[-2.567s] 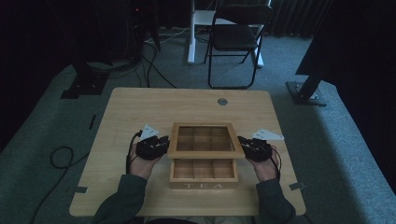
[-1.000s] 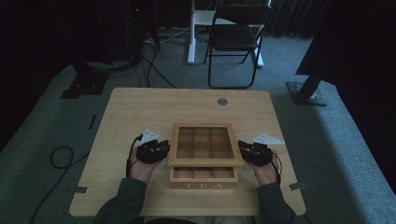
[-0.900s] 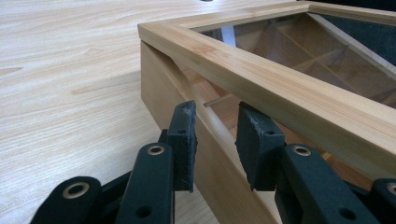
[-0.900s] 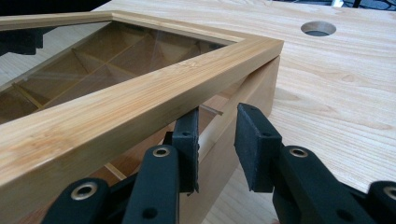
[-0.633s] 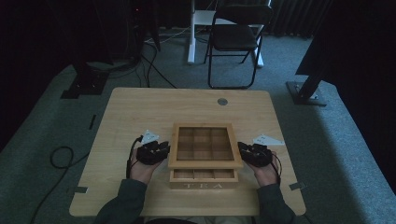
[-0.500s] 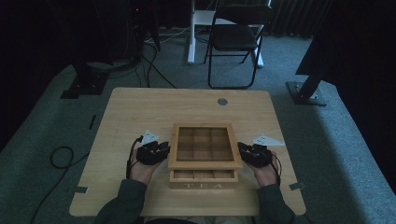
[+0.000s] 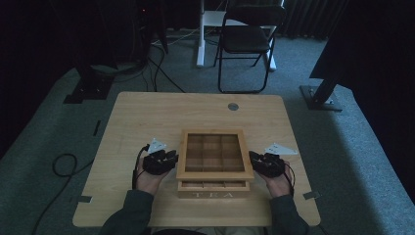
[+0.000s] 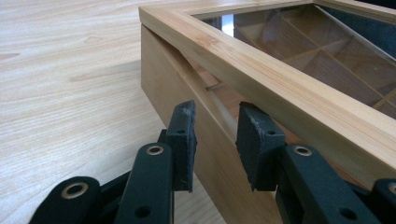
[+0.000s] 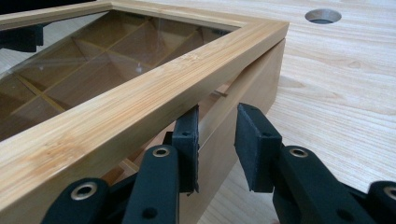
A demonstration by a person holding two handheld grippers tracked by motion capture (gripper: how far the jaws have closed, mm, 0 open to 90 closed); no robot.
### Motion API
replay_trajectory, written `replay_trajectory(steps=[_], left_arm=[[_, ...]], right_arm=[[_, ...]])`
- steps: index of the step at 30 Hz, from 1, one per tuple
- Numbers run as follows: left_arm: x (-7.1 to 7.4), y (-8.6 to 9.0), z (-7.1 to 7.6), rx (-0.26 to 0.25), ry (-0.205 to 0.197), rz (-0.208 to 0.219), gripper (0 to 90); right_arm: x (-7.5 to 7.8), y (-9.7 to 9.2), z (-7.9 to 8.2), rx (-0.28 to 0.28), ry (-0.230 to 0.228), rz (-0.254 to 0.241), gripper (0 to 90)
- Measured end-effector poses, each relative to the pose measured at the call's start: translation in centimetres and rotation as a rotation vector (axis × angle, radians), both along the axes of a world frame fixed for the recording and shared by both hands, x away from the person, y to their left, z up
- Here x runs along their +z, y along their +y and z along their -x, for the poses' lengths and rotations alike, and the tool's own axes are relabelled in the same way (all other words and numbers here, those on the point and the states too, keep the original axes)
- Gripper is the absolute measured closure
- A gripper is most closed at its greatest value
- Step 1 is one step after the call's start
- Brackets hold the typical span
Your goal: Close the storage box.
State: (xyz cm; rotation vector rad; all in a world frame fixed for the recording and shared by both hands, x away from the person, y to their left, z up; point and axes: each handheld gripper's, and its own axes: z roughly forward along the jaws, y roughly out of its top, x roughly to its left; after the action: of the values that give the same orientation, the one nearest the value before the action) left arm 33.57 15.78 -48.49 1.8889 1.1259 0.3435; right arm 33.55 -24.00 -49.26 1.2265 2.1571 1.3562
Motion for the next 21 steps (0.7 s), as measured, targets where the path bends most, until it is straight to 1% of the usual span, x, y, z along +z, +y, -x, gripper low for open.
replay_trajectory(steps=[4, 7, 11, 16, 20, 21], left_arm=[[-0.1, 0.1, 0.2, 0.004, 0.005, 0.01, 67.2], [-0.2, 0.2, 0.3, 0.004, 0.002, 0.005, 67.2], [-0.2, 0.2, 0.4, 0.008, 0.002, 0.01, 67.2], [-0.4, 0.3, 0.6, 0.01, 0.002, 0.011, 67.2], [-0.5, 0.3, 0.9, 0.016, 0.006, 0.004, 67.3], [-0.6, 0.3, 0.9, 0.016, 0.007, -0.005, 67.3]], right_arm=[[-0.2, -0.1, 0.2, -0.004, 0.004, -0.004, 69.5], [-0.2, -0.1, 0.4, -0.008, 0.004, -0.002, 69.6], [-0.3, -0.2, 0.6, -0.013, 0.005, -0.006, 69.6], [-0.2, -0.2, 1.0, -0.02, -0.005, 0.013, 69.6], [-0.3, -0.1, 1.3, -0.024, -0.006, 0.029, 69.7], [-0.4, -0.1, 1.4, -0.026, -0.005, 0.034, 69.6]])
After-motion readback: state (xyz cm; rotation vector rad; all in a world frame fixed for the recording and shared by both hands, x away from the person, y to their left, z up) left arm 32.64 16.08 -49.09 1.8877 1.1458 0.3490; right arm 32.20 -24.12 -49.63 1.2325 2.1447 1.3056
